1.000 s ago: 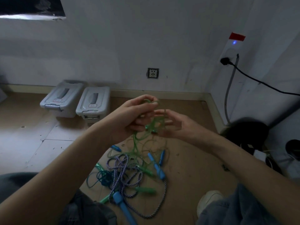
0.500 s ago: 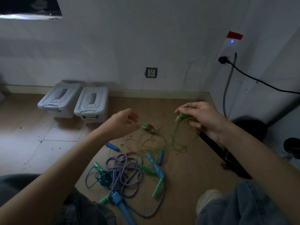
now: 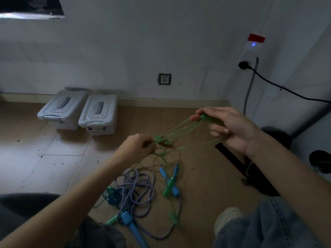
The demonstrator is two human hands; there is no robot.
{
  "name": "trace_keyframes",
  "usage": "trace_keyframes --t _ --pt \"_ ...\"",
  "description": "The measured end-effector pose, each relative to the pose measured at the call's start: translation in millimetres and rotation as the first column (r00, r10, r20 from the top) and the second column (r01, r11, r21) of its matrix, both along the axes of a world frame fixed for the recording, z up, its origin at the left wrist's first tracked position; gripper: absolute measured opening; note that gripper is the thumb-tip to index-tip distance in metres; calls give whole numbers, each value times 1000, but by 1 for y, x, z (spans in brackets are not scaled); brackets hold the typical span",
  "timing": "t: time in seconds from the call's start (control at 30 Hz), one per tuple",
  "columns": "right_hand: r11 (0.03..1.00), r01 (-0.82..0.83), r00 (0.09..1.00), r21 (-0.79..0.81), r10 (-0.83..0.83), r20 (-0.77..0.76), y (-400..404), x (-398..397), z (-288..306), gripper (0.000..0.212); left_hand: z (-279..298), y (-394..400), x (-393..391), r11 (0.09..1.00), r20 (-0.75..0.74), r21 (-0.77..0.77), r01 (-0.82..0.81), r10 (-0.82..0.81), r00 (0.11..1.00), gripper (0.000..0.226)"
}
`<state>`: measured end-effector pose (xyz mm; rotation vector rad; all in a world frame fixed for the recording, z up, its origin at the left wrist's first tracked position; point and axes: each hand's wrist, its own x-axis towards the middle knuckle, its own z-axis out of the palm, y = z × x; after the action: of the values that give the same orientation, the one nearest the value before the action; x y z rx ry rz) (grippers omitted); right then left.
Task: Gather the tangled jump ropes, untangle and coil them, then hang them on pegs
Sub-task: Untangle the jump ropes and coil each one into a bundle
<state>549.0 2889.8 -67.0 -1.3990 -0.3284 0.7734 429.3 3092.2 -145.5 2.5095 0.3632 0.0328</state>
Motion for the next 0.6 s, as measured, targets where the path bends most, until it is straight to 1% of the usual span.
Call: trace_keyframes --t 0.07,0.1,0.13,0.17,0.2,0.23,0.27,0.3,0.33,0.37,0.4,0.43,0.47,0.5,0.53,0.57,0.6 --pt "1000 -1 1000 4 1 19 2 -1 0 22 -2 5 1 992 0 122 -24 24 1000 15" --pt "1000 -11 1000 15 11 29 2 -1 1 21 -3 5 2 987 10 160 -32 31 999 16" --pt "999 -33 998 17 33 45 1 0 2 19 -4 6 4 987 31 155 -52 48 998 17" --pt "998 -66 995 -6 67 72 1 0 4 18 -4 7 5 991 49 97 -91 87 995 17" --pt "993 -98 988 -70 106 110 0 1 3 22 -1 10 5 989 65 -6 -147 147 987 16" --pt "976 -117 976 -181 147 160 -2 2 2 26 3 14 4 970 84 -114 -213 223 971 17" --pt "937 -122 956 -327 200 215 -3 2 -1 27 8 18 2 939 120 -202 -278 305 945 18" --pt "869 -125 928 -479 274 254 -3 2 -4 25 11 22 1 919 168 -222 -325 364 916 18" --pt "782 -151 894 -605 369 253 -3 1 -6 21 14 25 -1 922 217 -137 -362 385 897 19" --pt "694 -203 861 -690 463 212 -2 1 -8 18 15 26 -2 920 247 19 -392 376 893 20" --pt "624 -261 830 -737 534 158 -1 0 -10 19 14 25 -4 900 248 179 -396 349 904 21" --pt "577 -293 808 -762 576 125 -1 0 -12 23 12 24 -5 884 214 265 -385 335 917 22" --pt "559 -282 797 -780 589 134 -1 2 -14 25 11 22 -4 898 167 225 -377 346 923 23" --pt "564 -227 792 -794 581 186 -1 4 -18 26 13 20 -4 921 128 39 -387 380 916 24" --pt "579 -140 783 -803 561 268 -1 6 -22 26 18 17 -4 887 99 -249 -388 422 901 23" --pt "587 -46 766 -808 540 349 -2 8 -26 26 24 13 -3 771 66 -532 -349 449 891 21" --pt "578 29 745 -816 532 403 -3 9 -30 26 33 9 -2 615 36 -734 -289 460 887 15"
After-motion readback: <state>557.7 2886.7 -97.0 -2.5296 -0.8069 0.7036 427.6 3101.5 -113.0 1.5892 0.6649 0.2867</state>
